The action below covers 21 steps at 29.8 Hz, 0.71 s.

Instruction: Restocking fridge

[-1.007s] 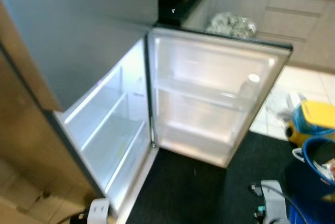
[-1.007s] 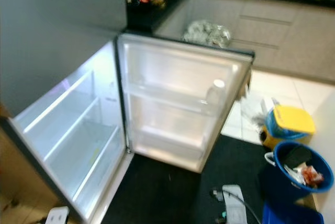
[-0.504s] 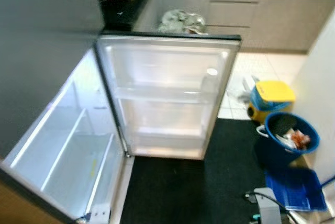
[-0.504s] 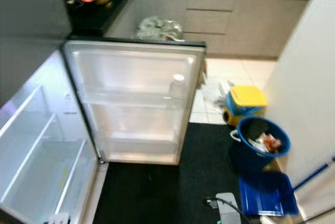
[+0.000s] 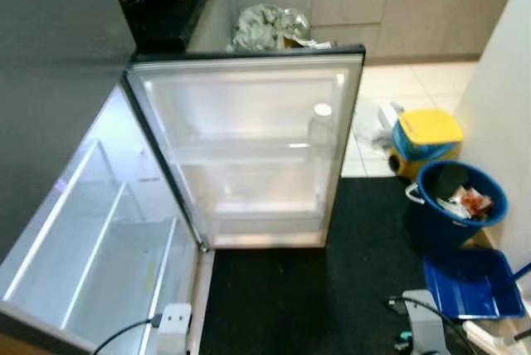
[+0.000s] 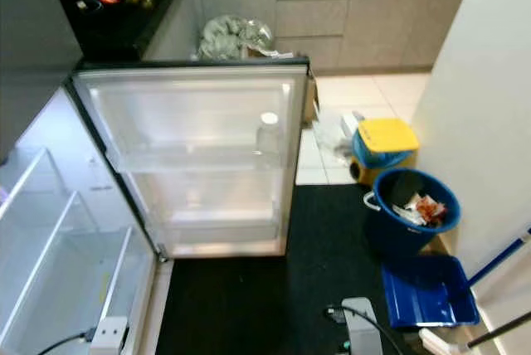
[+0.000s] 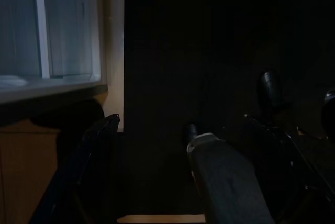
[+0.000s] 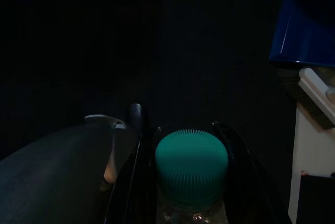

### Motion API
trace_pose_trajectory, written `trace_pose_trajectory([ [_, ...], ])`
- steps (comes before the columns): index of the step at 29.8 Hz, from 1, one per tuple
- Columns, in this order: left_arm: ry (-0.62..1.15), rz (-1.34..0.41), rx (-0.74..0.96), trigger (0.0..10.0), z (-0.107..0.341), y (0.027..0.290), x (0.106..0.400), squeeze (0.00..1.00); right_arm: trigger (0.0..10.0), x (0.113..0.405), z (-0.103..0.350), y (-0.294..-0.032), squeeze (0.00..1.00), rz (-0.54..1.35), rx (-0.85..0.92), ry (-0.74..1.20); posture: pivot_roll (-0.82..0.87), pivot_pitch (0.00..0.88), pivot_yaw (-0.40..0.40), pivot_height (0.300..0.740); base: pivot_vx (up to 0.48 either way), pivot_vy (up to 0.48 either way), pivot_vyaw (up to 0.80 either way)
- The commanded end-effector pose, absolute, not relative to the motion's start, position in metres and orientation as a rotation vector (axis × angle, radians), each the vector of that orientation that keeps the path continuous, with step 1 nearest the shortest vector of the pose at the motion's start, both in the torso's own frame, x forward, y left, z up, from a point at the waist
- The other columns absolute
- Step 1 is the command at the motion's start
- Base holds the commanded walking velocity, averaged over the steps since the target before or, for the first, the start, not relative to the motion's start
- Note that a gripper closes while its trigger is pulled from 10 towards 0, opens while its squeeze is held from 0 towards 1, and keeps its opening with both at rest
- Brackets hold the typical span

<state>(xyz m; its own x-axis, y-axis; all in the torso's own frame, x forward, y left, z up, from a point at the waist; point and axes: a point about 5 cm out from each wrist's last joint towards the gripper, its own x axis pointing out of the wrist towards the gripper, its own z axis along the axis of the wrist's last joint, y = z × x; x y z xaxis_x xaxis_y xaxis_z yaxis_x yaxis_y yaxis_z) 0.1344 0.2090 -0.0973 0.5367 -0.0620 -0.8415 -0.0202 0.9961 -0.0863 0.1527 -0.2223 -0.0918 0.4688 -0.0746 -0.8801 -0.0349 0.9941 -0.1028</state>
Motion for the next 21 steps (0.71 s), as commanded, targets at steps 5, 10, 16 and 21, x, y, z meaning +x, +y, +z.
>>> trace_pose_trajectory([
  [5,1.047,0.036,-0.148,10.0,-0.104,0.203,0.118,0.0,10.0,0.149,-0.094,-0.217,0.0,0.03,-0.143,1.088,-0.06,0.0,0.022,0.74,0.0,0.0,0.0],
  [10,1.052,0.009,-0.142,10.0,-0.105,0.194,0.12,0.0,10.0,0.15,-0.092,-0.225,0.0,0.017,-0.155,1.087,-0.07,0.0,0.013,0.74,0.0,0.0,0.0],
  [16,1.064,-0.023,-0.117,10.0,-0.104,0.195,0.123,0.0,10.0,0.156,-0.089,-0.228,0.0,0.008,-0.159,1.071,-0.07,0.0,0.013,0.74,0.0,0.0,0.0],
  [21,1.059,-0.028,-0.126,10.0,-0.103,0.195,0.126,0.0,10.0,0.159,-0.088,-0.226,0.0,0.01,-0.15,1.061,-0.06,0.0,0.015,0.74,0.267,0.0,0.0],
])
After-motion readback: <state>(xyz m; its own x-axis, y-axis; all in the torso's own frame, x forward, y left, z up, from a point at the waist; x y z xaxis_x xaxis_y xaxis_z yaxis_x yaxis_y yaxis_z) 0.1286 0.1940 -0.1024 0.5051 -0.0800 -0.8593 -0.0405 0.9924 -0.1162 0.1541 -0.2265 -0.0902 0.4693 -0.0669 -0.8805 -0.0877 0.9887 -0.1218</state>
